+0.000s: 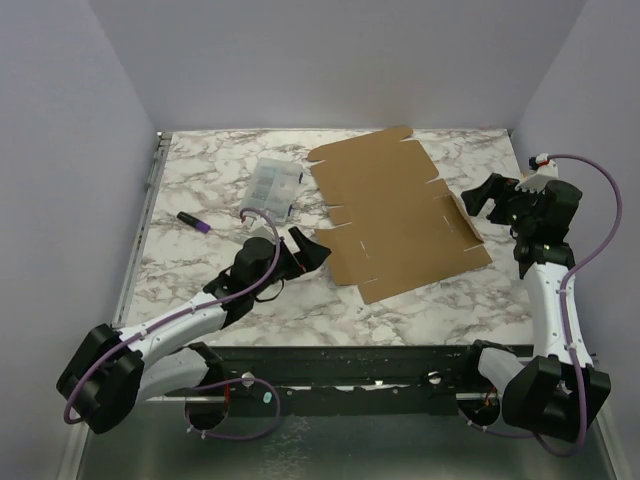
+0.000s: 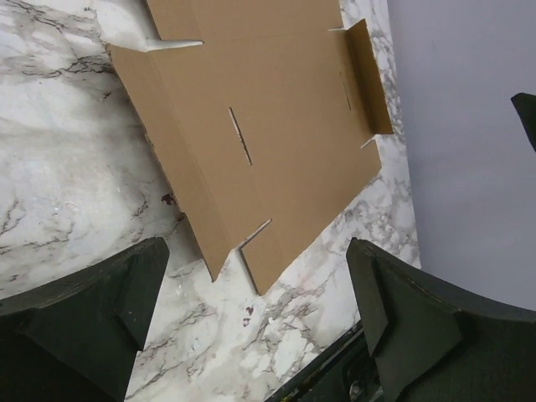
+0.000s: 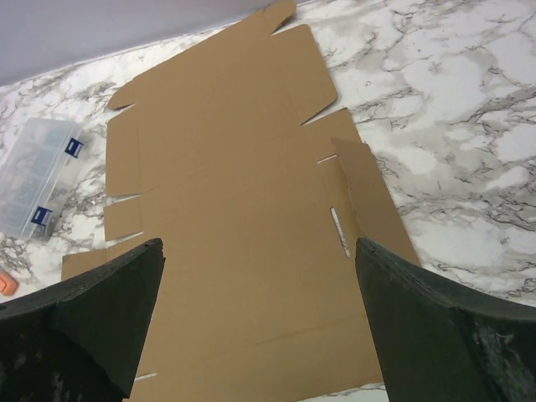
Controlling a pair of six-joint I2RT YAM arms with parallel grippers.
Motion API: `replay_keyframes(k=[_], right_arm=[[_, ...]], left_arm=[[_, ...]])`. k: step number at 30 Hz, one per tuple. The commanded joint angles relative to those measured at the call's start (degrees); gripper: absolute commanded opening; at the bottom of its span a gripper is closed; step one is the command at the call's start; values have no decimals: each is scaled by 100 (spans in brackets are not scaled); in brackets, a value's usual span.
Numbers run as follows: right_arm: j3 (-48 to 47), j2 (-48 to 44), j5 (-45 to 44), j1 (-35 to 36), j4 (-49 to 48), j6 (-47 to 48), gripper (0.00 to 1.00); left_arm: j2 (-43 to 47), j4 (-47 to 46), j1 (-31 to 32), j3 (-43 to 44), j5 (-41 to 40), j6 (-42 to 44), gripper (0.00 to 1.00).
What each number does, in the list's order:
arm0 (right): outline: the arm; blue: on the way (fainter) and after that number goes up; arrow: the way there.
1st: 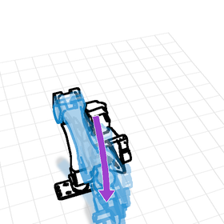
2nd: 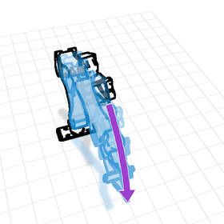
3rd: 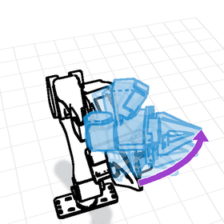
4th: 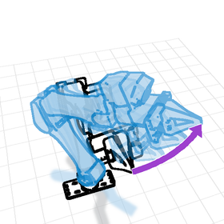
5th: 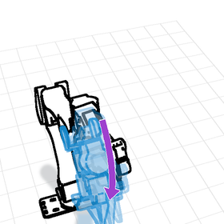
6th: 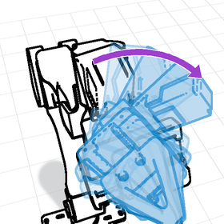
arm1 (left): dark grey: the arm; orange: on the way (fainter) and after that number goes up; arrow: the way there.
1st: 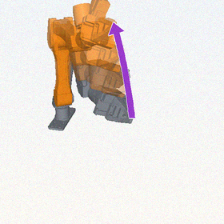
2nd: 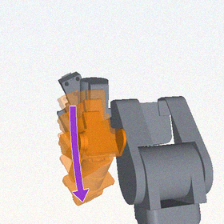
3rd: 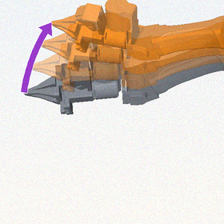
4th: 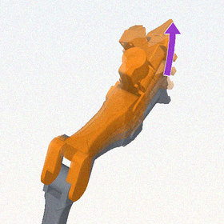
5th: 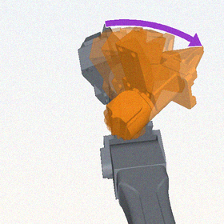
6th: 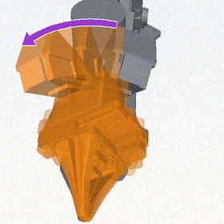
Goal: Fold the paper box
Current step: Fold the paper box at the center of the board.
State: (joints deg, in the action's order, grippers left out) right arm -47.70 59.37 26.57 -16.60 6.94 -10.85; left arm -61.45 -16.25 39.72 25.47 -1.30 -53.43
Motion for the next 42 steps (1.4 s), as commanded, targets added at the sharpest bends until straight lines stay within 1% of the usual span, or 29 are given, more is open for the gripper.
replay_keyframes(k=[1,10,13,16,19,22,24,26,30,33,34,36,38,40,42], right_arm=[[-11,19,-166,-19,80,52,100],[9,53,36,-19,101,124,100],[108,124,212,-19,73,417,100],[311,48,798,-19,73,1211,100],[578,-149,1538,-20,-46,1801,100],[622,-111,2315,-19,153,2309,100],[582,-86,2540,-19,272,2411,100],[584,-93,2651,-19,342,2497,100],[558,-76,2846,-14,525,2646,100],[556,-66,2888,-17,569,2672,100],[555,-66,2889,-15,571,2675,100],[547,-51,2914,-23,579,2667,100],[543,-28,2974,-18,589,2656,100],[534,-1,3017,-20,604,2658,100],[523,19,3029,-17,607,2651,100]], left_arm=[[159,-264,-1,-107,7,-144,99],[-55,429,8,80,-172,-119,99],[-105,907,89,225,-487,-113,99],[-253,1426,235,470,-1040,-171,99],[-518,1590,430,606,-1413,-294,99],[-902,1586,587,672,-1597,-477,99],[-1245,1484,630,800,-1608,-487,98],[-1671,1172,637,918,-1459,-429,98],[-2347,344,640,1071,-1058,-420,86],[-2665,52,649,1163,-1038,-474,78],[-2729,4,646,1182,-1065,-502,75],[-2846,-61,646,1230,-1074,-523,73],[-2943,-71,643,1293,-1074,-547,68],[-3032,-77,642,1335,-1104,-582,65],[-3129,-86,645,1393,-1141,-613,58]])
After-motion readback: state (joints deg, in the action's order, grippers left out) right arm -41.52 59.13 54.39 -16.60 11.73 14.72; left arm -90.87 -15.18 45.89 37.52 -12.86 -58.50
